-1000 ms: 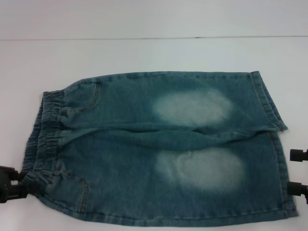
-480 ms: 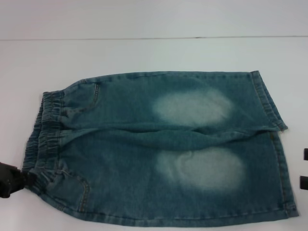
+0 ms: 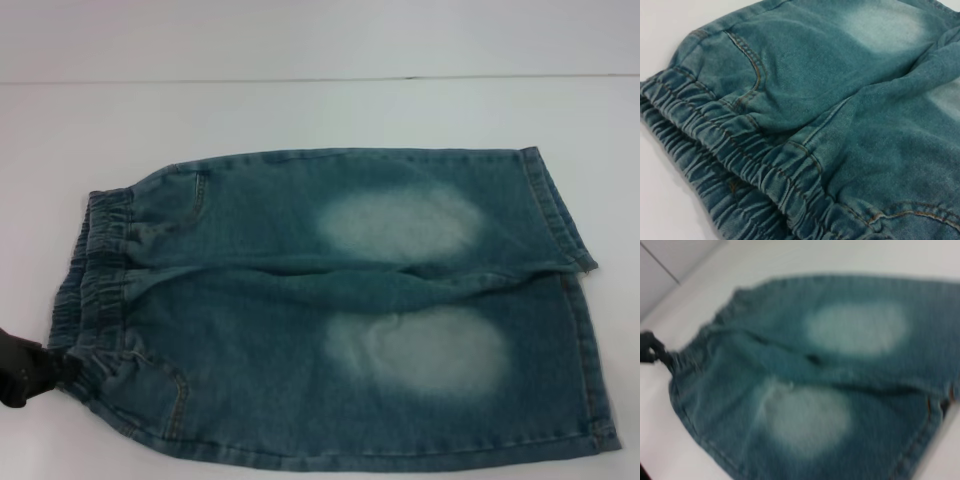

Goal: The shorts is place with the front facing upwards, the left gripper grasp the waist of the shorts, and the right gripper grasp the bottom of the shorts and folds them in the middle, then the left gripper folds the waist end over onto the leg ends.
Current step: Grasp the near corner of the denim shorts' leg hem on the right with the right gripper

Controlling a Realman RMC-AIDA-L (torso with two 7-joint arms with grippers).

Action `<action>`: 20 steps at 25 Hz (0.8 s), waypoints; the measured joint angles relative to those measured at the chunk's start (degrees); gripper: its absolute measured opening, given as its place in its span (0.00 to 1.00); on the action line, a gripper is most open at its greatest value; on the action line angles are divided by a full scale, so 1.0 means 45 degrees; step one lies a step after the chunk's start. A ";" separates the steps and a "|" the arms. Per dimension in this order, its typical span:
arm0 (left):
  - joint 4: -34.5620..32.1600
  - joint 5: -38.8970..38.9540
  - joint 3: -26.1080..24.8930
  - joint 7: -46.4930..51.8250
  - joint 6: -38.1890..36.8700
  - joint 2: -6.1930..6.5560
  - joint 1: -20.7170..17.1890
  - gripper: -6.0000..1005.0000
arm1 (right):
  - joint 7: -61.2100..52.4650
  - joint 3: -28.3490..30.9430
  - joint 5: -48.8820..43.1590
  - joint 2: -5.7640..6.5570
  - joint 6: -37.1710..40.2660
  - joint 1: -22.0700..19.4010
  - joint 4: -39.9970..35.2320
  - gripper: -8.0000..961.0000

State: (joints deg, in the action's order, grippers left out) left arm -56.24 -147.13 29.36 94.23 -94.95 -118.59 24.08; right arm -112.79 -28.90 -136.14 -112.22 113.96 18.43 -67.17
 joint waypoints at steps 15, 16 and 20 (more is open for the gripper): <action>0.0017 0.0001 -0.0001 0.0032 0.0067 -0.0016 -0.0132 0.07 | -0.2028 -0.3248 -0.1102 -0.0004 -0.0010 0.0753 0.1094 0.96; 0.0018 0.0000 -0.0001 0.0034 0.0072 -0.0014 -0.0138 0.07 | -0.2010 -0.3214 -0.1112 -0.0053 -0.0032 0.0798 0.1198 0.96; 0.0018 -0.0075 0.0000 0.0036 0.0082 -0.0014 -0.0154 0.07 | -0.2042 -0.3188 -0.1186 -0.0199 -0.0109 0.0884 0.1294 0.96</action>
State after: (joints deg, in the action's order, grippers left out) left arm -56.16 -147.46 29.36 94.39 -94.58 -118.65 23.39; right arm -121.98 -43.25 -141.47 -113.11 113.47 22.41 -61.35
